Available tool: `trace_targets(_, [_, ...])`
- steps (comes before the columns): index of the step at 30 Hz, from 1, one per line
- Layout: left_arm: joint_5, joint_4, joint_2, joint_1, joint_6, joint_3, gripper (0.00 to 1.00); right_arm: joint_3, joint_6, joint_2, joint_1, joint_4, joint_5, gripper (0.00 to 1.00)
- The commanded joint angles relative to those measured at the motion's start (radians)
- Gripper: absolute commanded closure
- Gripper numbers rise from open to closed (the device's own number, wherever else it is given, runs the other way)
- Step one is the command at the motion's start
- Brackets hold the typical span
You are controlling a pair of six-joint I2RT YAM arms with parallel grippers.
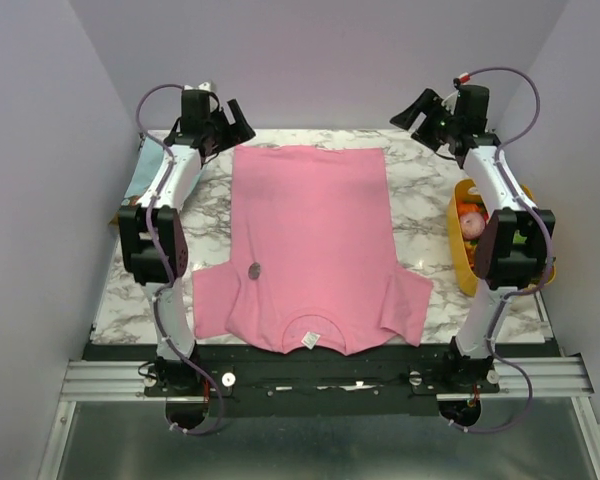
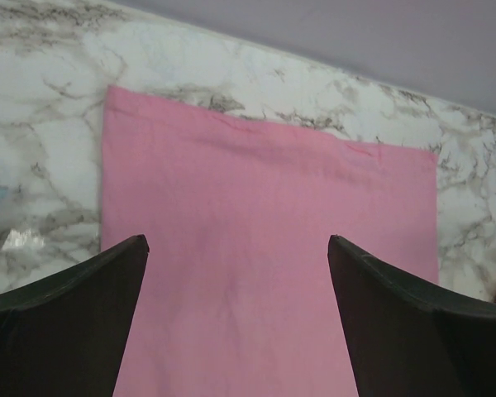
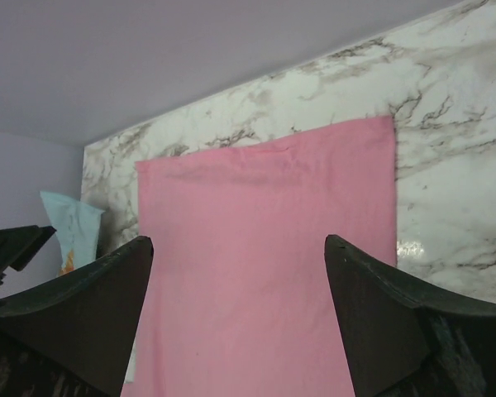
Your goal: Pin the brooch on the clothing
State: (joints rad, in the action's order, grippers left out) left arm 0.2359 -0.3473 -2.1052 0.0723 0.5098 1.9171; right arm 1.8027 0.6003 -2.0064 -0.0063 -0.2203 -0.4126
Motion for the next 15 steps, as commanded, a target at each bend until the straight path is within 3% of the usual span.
trace_targets(1, [-0.014,0.048,0.289,0.021,-0.016,-0.338,0.07,-0.188,-0.108,0.130,0.068,-0.135,0.086,0.08])
trace_targets(5, [-0.007,0.065,0.476,0.021,0.004,-0.577,0.27,-0.376,-0.106,0.271,0.106,-0.136,0.101,0.07])
trace_targets(6, [-0.007,0.057,0.532,0.021,0.007,-0.616,0.39,-0.409,-0.109,0.293,0.115,-0.140,0.106,0.07])
trace_targets(10, [-0.036,0.045,0.663,0.021,0.033,-0.817,0.65,-0.583,-0.080,0.422,0.124,-0.117,0.112,0.05])
trace_targets(11, [-0.073,0.047,0.692,0.021,0.065,-0.899,0.75,-0.648,-0.070,0.452,0.126,-0.116,0.121,0.06])
trace_targets(12, [-0.078,0.062,0.746,0.021,0.079,-0.941,0.92,-0.678,-0.057,0.504,0.124,-0.111,0.126,0.06])
trace_targets(13, [-0.078,0.076,0.772,0.021,0.096,-0.984,0.99,-0.710,-0.039,0.535,0.124,-0.108,0.126,0.09])
trace_targets(15, [-0.124,0.083,0.842,0.021,0.133,-1.087,1.00,-0.785,-0.027,0.587,0.126,-0.102,0.120,0.12])
